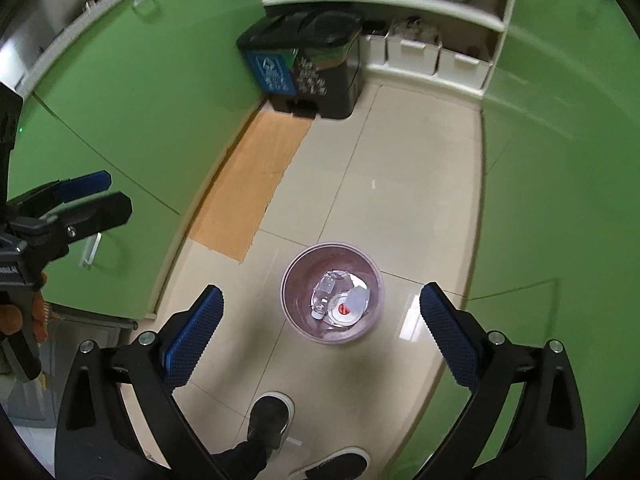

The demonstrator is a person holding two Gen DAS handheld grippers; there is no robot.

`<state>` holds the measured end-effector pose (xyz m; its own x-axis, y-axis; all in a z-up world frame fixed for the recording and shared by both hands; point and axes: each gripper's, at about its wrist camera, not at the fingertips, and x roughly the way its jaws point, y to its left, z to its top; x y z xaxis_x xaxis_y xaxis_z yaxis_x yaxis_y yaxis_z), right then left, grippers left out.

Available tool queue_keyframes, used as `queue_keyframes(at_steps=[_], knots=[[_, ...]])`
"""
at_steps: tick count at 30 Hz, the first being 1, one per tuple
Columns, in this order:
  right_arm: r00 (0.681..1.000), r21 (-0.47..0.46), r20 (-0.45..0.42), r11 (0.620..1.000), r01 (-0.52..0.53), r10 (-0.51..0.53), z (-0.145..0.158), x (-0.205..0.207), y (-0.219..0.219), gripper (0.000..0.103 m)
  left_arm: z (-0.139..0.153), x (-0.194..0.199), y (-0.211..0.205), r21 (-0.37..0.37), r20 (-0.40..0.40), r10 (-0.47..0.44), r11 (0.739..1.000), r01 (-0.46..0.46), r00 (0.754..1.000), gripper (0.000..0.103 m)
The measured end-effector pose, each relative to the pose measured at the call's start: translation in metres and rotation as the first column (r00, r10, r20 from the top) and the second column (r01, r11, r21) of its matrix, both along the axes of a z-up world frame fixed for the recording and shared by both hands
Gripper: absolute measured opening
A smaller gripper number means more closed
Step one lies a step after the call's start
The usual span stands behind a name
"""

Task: Collect trash
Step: 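Move both tools back to the counter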

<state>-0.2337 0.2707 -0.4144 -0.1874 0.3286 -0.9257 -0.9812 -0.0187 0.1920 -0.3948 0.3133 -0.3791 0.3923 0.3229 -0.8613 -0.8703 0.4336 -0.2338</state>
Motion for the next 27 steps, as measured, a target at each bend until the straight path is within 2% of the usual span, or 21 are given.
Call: queue_keyframes(at_steps=[5,8,12,15,19,21,25,27], knots=[[0.999,0.038,-0.005,0.998,0.053,-0.053,0.096,0.019,-0.033,0.097,0.086,0.017,-0.029,0.034,-0.011,-0.053,0.998,0.054,0.999,0.098],[0.995,0.074,-0.005,0.993,0.095,-0.095,0.168,0.036,-0.062,0.097,0.141,0.029,-0.050,0.051,-0.023,-0.083,0.995,0.084,0.996,0.098],[0.987,0.117,-0.003,0.980,0.161,-0.161,0.244,0.062,-0.105,0.098,0.209,0.047,-0.075,0.092,-0.039,-0.115,0.989,0.118,0.993,0.098],[0.976,0.150,0.010,0.965,0.215,-0.219,0.290,0.085,-0.141,0.098,0.258,0.067,-0.098,0.132,-0.037,-0.170,0.976,0.173,0.985,0.098],[0.948,0.194,0.040,0.933,0.304,-0.317,0.333,0.122,-0.191,0.099,0.296,0.099,-0.119,0.158,-0.007,-0.247,0.957,0.245,0.969,0.098],[0.922,0.215,0.054,0.906,0.364,-0.383,0.350,0.145,-0.220,0.099,0.309,0.119,-0.131,0.171,0.006,-0.294,0.942,0.289,0.956,0.098],[0.859,0.241,0.077,0.845,0.477,-0.506,0.368,0.186,-0.270,0.099,0.329,0.168,-0.160,0.194,0.017,-0.407,0.897,0.396,0.913,0.098],[0.816,0.252,0.087,0.805,0.537,-0.572,0.375,0.206,-0.300,0.099,0.337,0.195,-0.174,0.204,0.021,-0.473,0.865,0.459,0.881,0.098]])
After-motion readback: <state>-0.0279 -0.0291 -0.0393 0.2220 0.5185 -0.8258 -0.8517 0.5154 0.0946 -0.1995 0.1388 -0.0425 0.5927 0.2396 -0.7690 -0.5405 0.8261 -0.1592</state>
